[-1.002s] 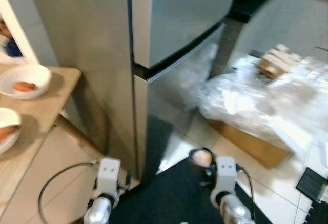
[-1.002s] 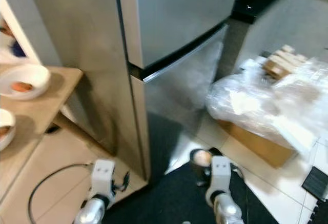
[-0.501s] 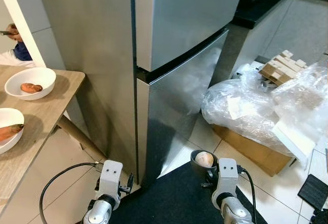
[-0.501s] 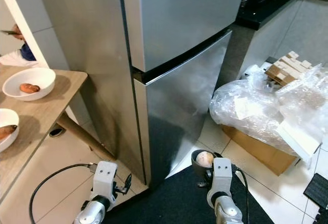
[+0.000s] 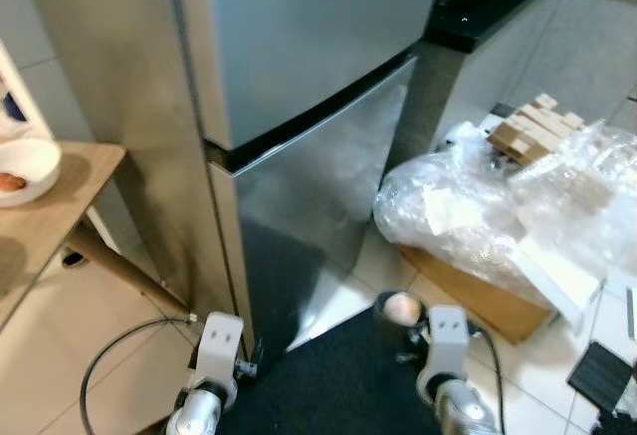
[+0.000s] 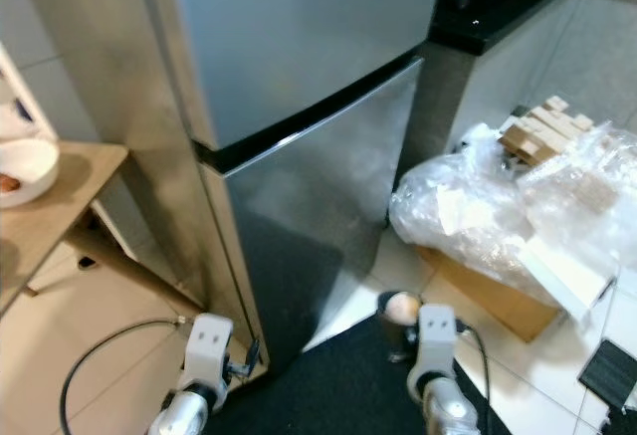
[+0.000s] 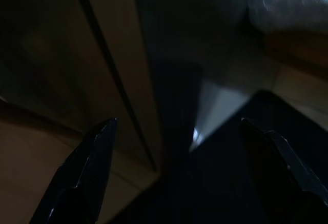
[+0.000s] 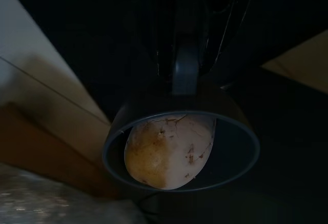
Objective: Restocking fridge
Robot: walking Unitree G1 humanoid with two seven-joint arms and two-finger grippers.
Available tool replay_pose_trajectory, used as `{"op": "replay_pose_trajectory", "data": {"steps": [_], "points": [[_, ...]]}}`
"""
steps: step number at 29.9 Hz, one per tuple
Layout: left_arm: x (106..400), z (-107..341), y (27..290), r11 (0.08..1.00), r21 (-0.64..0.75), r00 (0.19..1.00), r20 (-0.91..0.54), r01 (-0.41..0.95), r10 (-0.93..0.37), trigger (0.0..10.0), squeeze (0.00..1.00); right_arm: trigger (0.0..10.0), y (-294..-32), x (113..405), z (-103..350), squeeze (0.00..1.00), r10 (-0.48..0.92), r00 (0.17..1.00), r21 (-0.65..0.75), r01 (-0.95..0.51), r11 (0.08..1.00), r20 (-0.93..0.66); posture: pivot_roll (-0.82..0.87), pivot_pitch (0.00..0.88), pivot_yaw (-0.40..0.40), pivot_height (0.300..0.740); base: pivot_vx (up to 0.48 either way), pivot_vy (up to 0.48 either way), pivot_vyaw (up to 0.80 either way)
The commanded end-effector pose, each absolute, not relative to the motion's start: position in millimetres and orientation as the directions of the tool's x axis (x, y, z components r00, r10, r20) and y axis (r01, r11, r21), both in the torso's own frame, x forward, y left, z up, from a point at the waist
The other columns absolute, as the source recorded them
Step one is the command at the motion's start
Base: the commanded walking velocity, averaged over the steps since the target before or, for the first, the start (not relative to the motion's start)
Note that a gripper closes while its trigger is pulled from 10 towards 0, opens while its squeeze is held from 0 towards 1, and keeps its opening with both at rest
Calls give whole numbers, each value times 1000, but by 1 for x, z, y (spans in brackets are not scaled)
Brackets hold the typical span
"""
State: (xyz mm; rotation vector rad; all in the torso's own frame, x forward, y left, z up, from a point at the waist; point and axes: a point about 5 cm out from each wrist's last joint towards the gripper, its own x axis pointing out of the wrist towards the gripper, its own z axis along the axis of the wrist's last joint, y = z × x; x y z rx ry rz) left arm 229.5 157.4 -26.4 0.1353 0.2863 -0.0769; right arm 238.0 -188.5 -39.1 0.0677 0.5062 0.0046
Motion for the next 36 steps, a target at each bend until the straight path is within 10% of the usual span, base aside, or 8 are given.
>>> {"op": "replay_pose_trajectory", "data": {"steps": [1,6,7,36], "points": [[225,-28,175,988,152,958,-288,41,5,10000,0,10000,-181,238,-40,0,39,877,83,1,997,-478,-88,67,-44,736,0,0,0],[232,-19,192,990,138,966,-255,-17,52,10000,0,10000,-181,238,-39,0,47,878,80,-10,997,-477,-87,72,-46,736,0,0,0],[233,-17,196,991,130,968,-247,-24,56,0,0,10000,-181,239,-39,0,53,878,78,-18,997,-475,-81,79,-48,736,0,0,0],[318,64,223,992,127,999,-44,17,-11,0,0,10000,-181,256,-23,0,104,914,108,-66,992,-392,-95,127,-60,736,0,0,0]]}}
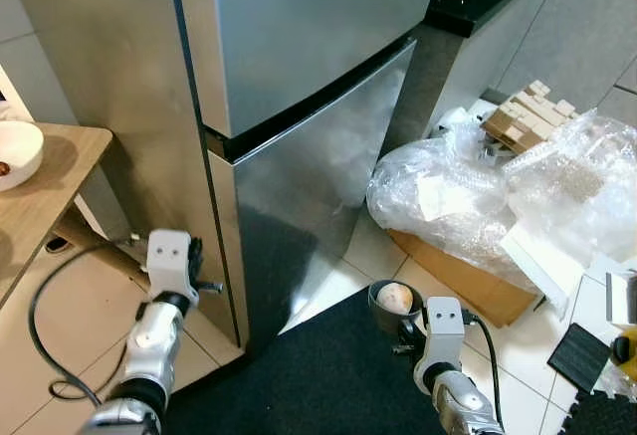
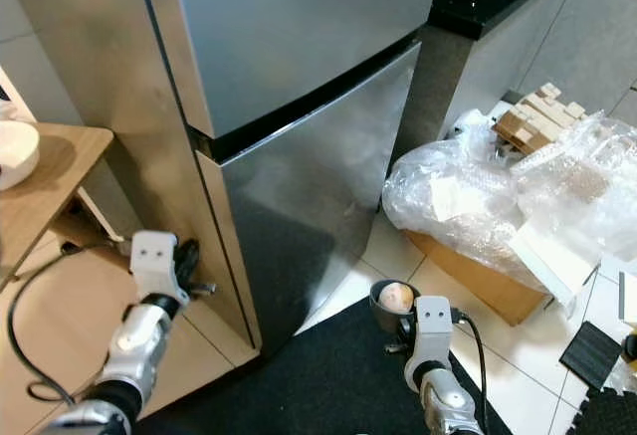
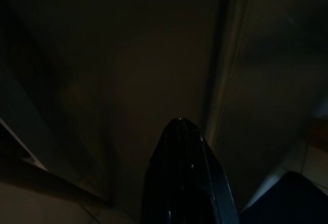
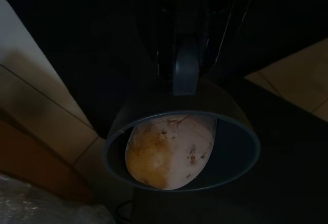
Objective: Restocking fridge
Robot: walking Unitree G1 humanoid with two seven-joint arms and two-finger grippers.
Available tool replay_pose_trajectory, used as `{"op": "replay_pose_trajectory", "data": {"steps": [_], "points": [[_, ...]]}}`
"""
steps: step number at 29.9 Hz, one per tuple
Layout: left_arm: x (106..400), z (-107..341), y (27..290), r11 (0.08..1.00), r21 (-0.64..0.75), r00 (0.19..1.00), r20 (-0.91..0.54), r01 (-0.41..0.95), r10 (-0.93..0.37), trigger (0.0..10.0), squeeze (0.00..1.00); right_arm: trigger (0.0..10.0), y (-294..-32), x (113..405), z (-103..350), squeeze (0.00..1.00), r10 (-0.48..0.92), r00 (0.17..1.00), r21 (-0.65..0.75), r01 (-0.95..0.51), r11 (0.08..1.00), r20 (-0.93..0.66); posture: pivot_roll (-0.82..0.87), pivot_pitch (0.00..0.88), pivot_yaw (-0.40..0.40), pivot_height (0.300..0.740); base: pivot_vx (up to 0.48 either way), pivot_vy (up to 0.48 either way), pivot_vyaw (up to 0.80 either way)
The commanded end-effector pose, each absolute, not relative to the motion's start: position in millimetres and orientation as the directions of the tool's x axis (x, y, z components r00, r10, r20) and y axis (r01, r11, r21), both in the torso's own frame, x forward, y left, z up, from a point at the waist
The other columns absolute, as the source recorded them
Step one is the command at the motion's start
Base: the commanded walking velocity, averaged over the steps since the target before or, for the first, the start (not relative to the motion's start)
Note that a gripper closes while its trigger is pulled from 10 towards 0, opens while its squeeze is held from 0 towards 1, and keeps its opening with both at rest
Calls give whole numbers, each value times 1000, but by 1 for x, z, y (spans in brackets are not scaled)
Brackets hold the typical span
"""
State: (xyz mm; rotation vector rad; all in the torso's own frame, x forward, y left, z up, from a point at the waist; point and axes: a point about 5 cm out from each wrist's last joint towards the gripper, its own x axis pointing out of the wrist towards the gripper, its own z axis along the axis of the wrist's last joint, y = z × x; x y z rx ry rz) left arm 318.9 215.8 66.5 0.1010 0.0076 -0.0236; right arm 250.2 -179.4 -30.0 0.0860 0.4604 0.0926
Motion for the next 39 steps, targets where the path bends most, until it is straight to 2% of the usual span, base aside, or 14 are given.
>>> {"op": "replay_pose_trajectory", "data": {"steps": [1,5,6,7,9,10,11,15,26,39], "points": [[320,66,225,991,132,999,-42,12,-7,0,0,10000,-181,256,-23,0,106,916,111,-67,991,-388,-95,127,-60,736,0,0,0],[330,78,231,989,145,999,-33,-4,9,0,0,10000,-180,260,-18,0,110,929,126,-69,990,-354,-108,146,-53,736,0,0,0],[332,81,231,990,142,1000,-29,-1,6,4157,0,10000,-180,261,-17,0,109,932,128,-69,989,-344,-113,157,-49,736,0,0,0],[332,81,231,990,142,1000,-29,-1,6,4157,0,10000,-180,261,-17,0,109,932,128,-69,989,-344,-113,157,-49,736,0,0,0],[335,84,229,992,127,1000,-24,19,-16,7765,0,10000,-181,262,-16,0,108,936,130,-67,989,-336,-117,166,-46,736,0,0,0],[336,86,228,992,120,999,-23,30,-27,9216,0,10000,-181,262,-15,0,107,936,130,-67,989,-334,-118,171,-43,736,0,0,0],[338,86,224,992,109,998,-25,64,-62,10000,0,10000,-181,262,-15,0,107,937,132,-67,989,-332,-119,174,-42,736,0,0,0],[340,86,216,986,114,993,-35,119,-116,10000,0,10000,-182,262,-15,0,105,939,133,-64,989,-328,-119,183,-36,736,0,0,0],[348,93,206,982,108,987,-32,158,-155,10000,0,10000,-184,260,-14,0,95,945,130,-57,990,-314,-122,195,-28,736,0,0,0],[355,102,181,957,27,957,15,290,-290,10000,0,10000,-186,260,-8,0,106,966,151,-71,986,-237,-131,200,-28,736,0,0,0]]}}
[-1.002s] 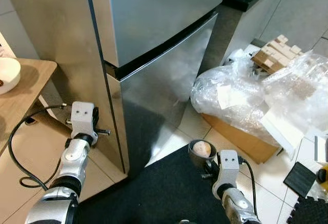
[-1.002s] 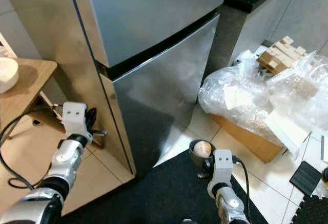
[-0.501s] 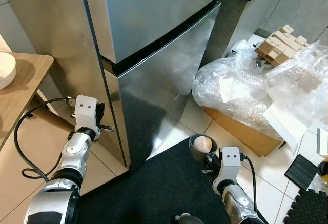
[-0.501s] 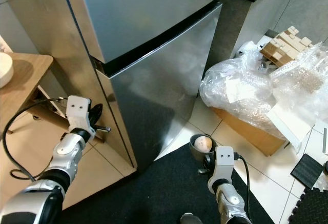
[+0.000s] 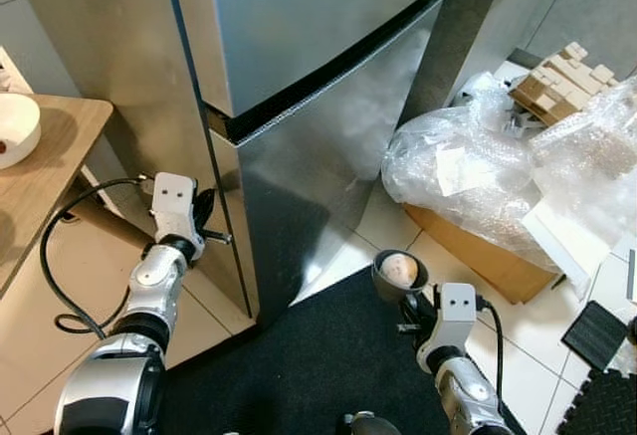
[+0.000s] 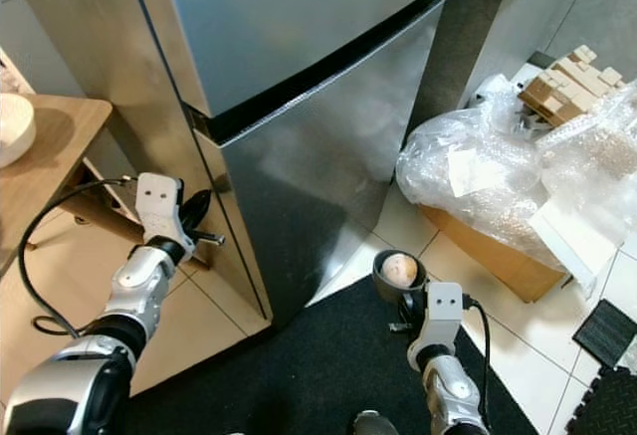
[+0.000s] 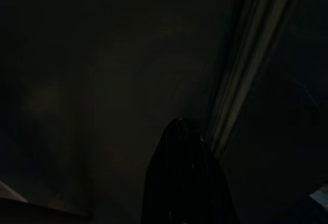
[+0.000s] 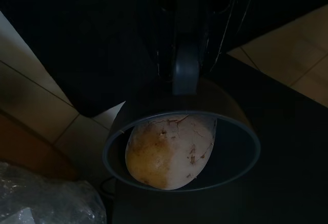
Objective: Restocking fridge
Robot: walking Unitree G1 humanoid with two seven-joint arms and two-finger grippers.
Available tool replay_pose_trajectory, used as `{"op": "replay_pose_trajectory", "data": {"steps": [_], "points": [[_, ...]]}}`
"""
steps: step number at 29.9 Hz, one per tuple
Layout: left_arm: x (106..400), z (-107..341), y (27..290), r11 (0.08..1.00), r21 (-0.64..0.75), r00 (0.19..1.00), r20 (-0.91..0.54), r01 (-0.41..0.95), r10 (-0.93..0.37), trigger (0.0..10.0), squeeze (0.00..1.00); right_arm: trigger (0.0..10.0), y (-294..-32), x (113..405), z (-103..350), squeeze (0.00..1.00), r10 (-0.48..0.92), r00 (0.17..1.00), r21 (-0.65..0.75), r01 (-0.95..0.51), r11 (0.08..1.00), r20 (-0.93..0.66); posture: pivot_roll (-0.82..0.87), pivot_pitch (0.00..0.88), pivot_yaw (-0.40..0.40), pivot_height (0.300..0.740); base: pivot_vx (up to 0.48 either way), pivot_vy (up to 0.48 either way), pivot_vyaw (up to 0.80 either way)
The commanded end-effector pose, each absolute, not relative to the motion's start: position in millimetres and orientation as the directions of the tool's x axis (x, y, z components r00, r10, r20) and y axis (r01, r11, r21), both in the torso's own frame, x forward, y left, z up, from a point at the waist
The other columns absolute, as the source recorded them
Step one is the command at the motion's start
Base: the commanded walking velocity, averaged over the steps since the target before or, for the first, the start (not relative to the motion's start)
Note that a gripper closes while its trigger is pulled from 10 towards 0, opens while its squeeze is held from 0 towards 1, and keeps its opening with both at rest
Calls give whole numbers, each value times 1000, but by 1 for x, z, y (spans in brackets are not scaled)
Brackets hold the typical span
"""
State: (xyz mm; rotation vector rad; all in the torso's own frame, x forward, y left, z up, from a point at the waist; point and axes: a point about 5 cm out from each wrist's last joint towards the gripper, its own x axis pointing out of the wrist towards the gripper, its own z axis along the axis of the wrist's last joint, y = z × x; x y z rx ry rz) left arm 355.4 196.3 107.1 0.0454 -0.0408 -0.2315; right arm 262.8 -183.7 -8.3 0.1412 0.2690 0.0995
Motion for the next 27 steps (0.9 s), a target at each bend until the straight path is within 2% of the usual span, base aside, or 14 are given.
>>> {"op": "replay_pose_trajectory", "data": {"steps": [1,16,23,27], "points": [[355,102,179,952,21,951,17,307,-307,10000,0,10000,-186,260,-8,0,107,966,151,-72,986,-237,-131,200,-28,736,0,0,0],[348,95,161,878,60,880,-9,475,-475,10000,0,10000,-186,258,-9,0,107,965,146,-73,987,-241,-130,202,-30,736,0,0,0],[347,93,161,875,72,878,-26,478,-478,10000,0,10000,-185,258,-10,0,110,964,148,-75,986,-244,-130,201,-28,736,0,0,0],[349,96,154,844,61,846,-32,533,-532,10000,0,10000,-184,258,-9,0,109,965,150,-74,986,-239,-131,201,-23,736,0,0,0]]}}
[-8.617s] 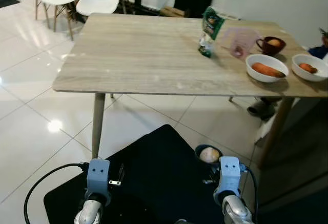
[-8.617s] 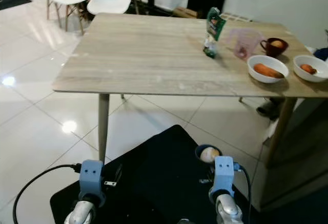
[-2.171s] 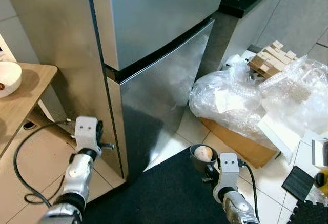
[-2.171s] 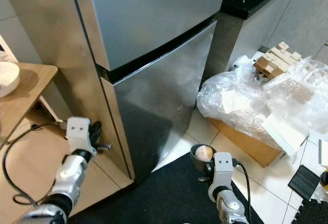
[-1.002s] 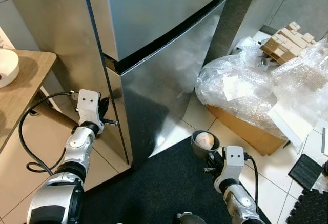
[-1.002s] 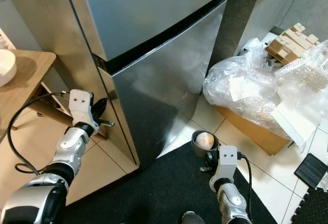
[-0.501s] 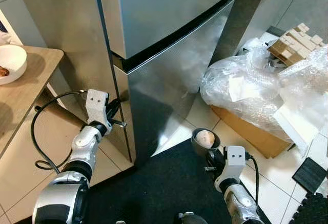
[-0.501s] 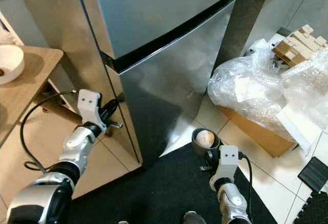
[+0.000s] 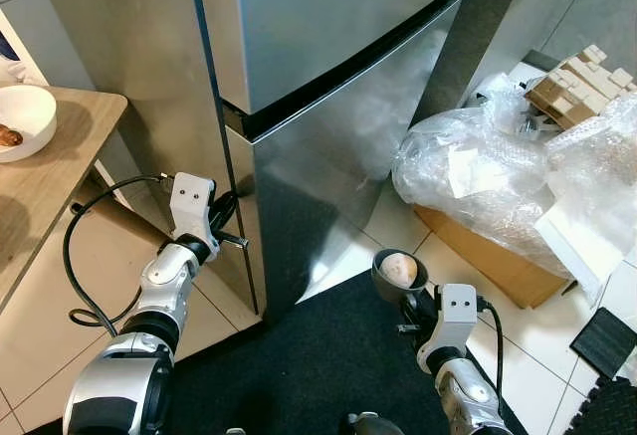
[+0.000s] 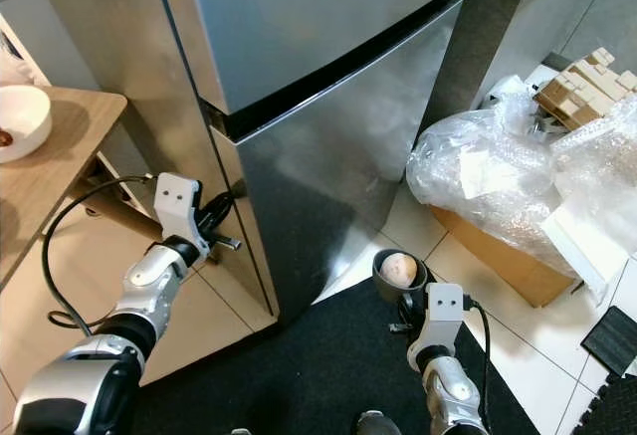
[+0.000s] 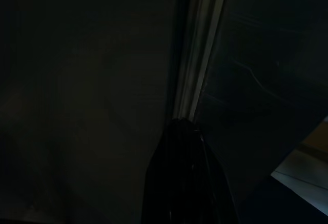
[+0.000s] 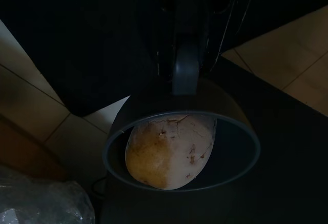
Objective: Restocking fridge
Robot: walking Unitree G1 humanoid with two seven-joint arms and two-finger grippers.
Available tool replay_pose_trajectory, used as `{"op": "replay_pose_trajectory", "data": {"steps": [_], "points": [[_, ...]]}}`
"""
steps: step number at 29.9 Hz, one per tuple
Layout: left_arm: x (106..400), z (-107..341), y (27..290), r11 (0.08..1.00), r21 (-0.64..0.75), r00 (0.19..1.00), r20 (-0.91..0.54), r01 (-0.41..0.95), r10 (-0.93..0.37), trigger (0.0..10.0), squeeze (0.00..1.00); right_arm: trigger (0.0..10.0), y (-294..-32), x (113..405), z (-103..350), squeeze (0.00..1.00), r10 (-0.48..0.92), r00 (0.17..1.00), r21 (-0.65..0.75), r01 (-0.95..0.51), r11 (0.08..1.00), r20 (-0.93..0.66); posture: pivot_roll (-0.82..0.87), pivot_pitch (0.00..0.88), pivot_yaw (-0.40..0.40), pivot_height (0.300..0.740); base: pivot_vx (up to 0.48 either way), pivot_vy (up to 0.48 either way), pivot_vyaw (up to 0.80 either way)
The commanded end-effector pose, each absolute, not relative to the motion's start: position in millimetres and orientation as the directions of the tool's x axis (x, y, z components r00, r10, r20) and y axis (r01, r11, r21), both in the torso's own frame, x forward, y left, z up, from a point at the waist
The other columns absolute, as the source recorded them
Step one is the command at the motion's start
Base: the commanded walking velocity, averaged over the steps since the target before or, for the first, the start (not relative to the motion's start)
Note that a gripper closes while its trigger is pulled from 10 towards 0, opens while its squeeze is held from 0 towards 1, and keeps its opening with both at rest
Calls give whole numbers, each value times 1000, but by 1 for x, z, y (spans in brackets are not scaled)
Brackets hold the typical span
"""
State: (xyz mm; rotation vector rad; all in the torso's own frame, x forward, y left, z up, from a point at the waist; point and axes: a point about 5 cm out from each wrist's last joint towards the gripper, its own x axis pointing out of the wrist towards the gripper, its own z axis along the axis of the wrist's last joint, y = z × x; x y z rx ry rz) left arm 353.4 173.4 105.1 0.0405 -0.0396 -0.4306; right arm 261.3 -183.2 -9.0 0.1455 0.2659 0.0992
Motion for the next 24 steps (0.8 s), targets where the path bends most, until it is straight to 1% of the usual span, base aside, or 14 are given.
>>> {"op": "replay_pose_trajectory", "data": {"steps": [1,5,10,17,24], "points": [[349,96,154,844,61,846,-32,533,-532,10000,0,10000,-184,258,-9,0,109,965,150,-74,986,-239,-131,201,-23,736,0,0,0],[351,99,143,803,50,804,-28,594,-594,10000,0,10000,-185,258,-10,0,106,965,153,-71,986,-239,-131,198,-20,736,0,0,0],[351,99,136,794,57,796,-34,605,-604,10000,0,10000,-185,257,-10,0,106,965,154,-70,986,-239,-132,200,-16,736,0,0,0],[352,103,115,760,36,761,-11,649,-649,10000,0,10000,-184,257,-10,0,103,967,158,-67,985,-235,-133,196,-8,736,0,0,0],[350,101,103,730,29,731,-12,683,-683,10000,0,10000,-183,257,-10,0,105,966,160,-68,985,-235,-135,194,-1,736,0,0,0]]}}
